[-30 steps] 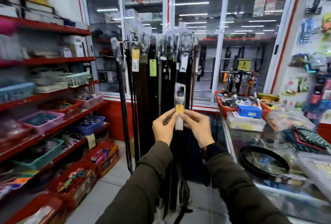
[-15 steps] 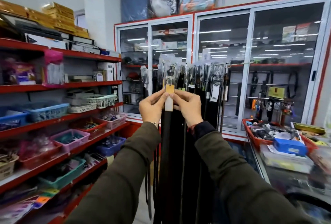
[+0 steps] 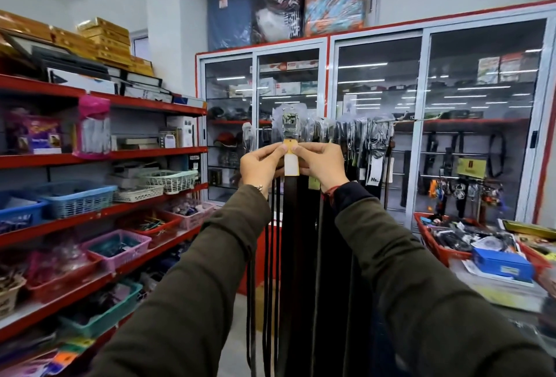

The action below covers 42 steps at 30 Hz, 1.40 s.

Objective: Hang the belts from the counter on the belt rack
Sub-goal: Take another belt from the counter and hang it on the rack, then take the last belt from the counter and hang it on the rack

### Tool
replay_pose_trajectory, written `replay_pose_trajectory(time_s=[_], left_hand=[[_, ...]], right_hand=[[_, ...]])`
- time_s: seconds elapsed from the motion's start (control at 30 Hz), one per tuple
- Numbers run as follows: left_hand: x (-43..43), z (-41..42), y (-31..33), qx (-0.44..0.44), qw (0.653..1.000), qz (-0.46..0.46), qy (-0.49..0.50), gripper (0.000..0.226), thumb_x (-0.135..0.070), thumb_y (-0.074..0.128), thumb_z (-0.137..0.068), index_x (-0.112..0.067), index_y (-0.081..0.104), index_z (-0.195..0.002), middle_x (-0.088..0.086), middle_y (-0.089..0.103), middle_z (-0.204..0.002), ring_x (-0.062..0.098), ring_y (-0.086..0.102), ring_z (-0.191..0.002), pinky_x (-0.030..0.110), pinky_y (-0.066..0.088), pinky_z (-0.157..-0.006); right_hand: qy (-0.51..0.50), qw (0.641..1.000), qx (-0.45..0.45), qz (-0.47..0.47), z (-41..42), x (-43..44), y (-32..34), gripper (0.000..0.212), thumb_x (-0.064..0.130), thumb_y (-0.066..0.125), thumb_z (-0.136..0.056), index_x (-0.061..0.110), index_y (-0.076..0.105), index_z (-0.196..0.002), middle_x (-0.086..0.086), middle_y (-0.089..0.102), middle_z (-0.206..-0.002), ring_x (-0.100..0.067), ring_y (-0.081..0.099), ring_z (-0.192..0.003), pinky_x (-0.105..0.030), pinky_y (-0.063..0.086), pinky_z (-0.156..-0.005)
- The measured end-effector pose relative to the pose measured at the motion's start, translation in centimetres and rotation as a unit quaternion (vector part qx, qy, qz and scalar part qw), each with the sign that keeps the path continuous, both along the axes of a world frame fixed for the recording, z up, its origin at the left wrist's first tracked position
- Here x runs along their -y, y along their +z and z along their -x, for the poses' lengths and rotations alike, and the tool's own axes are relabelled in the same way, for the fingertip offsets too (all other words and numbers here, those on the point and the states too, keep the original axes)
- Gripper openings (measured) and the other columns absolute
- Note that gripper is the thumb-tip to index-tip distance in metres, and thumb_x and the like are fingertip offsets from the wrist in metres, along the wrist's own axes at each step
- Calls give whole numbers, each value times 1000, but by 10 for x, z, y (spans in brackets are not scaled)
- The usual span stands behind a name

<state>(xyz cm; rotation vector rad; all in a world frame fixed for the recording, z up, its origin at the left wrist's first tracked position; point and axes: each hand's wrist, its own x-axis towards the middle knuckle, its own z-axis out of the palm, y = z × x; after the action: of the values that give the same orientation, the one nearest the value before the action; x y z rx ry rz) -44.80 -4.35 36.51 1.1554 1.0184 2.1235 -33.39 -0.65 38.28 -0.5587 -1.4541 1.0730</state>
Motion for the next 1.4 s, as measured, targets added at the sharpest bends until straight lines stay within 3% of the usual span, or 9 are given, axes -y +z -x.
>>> replay_pose_trajectory(time_s=[0.13, 0.3, 0.4, 0.53, 0.83, 0.97, 1.1, 1.3, 1.4], left_hand=[[-10, 0, -5, -7, 1000, 11, 14, 29, -10, 71, -88, 2, 70, -114, 24, 73, -106, 25, 71, -79, 25, 62, -59], [-27, 3, -26, -103, 990, 25, 92, 29, -7, 64, -91, -6, 69, -120, 16, 74, -113, 28, 71, -101, 46, 58, -94], [-24, -9, -51, -199, 967, 17, 158, 40, -5, 55, -95, -11, 60, -134, 8, 64, -134, 13, 63, -107, 13, 52, -94], [-24, -27, -93, -305, 925, -47, 221, 44, -10, 50, -98, -17, 52, -142, 2, 42, -154, 3, 36, -138, 22, 32, -115], [-35, -95, -200, -458, 871, 12, 180, 49, -18, 40, -102, -23, 35, -150, -3, 14, -166, 16, 0, -156, 39, 0, -127], [-45, -138, -246, -491, 859, 48, 136, 52, -20, 40, -101, -22, 31, -152, -1, 11, -167, 18, -1, -156, 43, 1, -127], [-55, -187, -287, -524, 843, 81, 93, 52, -24, 40, -101, -22, 30, -152, 1, 12, -167, 21, 1, -155, 47, 3, -127], [-67, -263, -336, -550, 826, 121, 11, 53, -26, 40, -102, -20, 30, -153, 2, 11, -167, 23, 1, -155, 49, 2, -127], [-75, -301, -355, -567, 812, 133, -37, 54, -27, 37, -103, -20, 24, -155, 3, 7, -168, 24, -2, -155, 48, -2, -127]], right_hand=[[-10, 1000, -1, 4, 3, -8, -6, 23, 6, 69, -87, -6, 71, -107, -25, 72, -105, -31, 71, -87, -27, 62, -59], [-83, 996, 42, -15, 10, -34, -30, 23, 12, 63, -91, 3, 71, -111, -20, 74, -106, -31, 74, -94, -45, 63, -79], [-151, 986, 52, -45, 7, -36, -57, 28, 18, 51, -95, 10, 69, -114, -12, 74, -111, -22, 72, -97, -42, 58, -91], [-245, 956, 77, -142, -16, -27, -101, 34, 16, 45, -100, 13, 61, -129, -5, 63, -129, -12, 58, -115, -21, 43, -97], [-366, 901, 177, -152, -97, -31, -215, 46, 30, 39, -101, 22, 37, -147, 3, 21, -163, -19, 14, -153, -48, 21, -123], [-402, 868, 273, -101, -144, -32, -260, 52, 33, 41, -101, 20, 31, -151, 0, 8, -167, -25, -1, -155, -51, 4, -125], [-423, 850, 314, -26, -197, -34, -303, 60, 36, 45, -99, 18, 27, -153, -9, 5, -166, -30, -2, -155, -54, 6, -124], [-465, 822, 303, 128, -284, -28, -364, 64, 32, 52, -97, 7, 29, -151, -17, 5, -164, -39, 1, -153, -53, 6, -122], [-494, 808, 240, 214, -330, -25, -397, 67, 27, 57, -95, 5, 28, -151, -19, 5, -163, -40, 9, -151, -55, 19, -120]])
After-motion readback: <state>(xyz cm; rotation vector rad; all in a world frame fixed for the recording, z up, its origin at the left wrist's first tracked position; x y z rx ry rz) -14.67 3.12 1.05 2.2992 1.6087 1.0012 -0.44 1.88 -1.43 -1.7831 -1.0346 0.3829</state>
